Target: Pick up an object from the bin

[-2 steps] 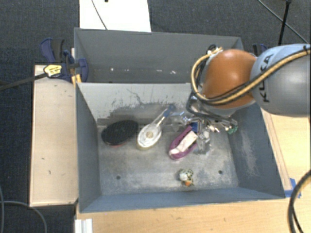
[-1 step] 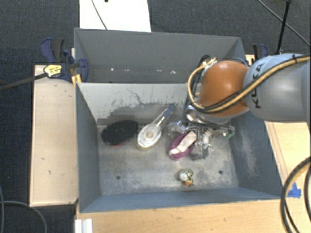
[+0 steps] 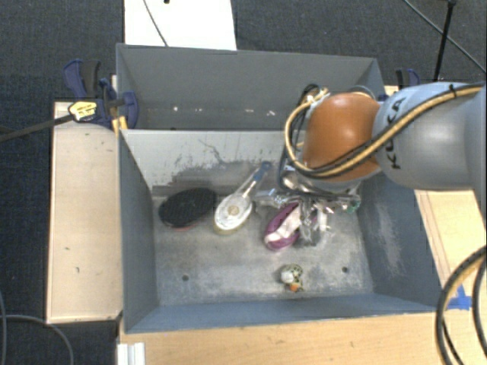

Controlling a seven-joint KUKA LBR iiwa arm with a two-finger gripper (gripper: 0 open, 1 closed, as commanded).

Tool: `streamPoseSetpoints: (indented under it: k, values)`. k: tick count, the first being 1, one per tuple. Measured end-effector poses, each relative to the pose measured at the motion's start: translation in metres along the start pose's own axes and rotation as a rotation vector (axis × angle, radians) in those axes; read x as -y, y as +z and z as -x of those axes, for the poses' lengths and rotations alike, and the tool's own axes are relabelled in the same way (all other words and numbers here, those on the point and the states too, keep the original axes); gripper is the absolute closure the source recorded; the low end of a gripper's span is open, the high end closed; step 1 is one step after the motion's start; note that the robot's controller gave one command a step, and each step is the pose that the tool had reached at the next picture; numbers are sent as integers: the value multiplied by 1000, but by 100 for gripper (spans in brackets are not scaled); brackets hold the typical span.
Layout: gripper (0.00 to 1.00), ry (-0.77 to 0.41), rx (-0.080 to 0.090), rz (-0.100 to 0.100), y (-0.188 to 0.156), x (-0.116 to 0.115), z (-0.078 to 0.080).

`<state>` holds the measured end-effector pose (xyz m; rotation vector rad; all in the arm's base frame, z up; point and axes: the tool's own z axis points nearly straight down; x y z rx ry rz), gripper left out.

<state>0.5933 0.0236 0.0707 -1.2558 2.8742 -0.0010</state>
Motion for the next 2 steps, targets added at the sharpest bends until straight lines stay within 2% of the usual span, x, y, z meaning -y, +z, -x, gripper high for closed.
streamPoseSetpoints:
  k: [1,2]
  values:
    - [100,3,0,1,0,0,0]
    - [100,13,3,-4,-92,1,2]
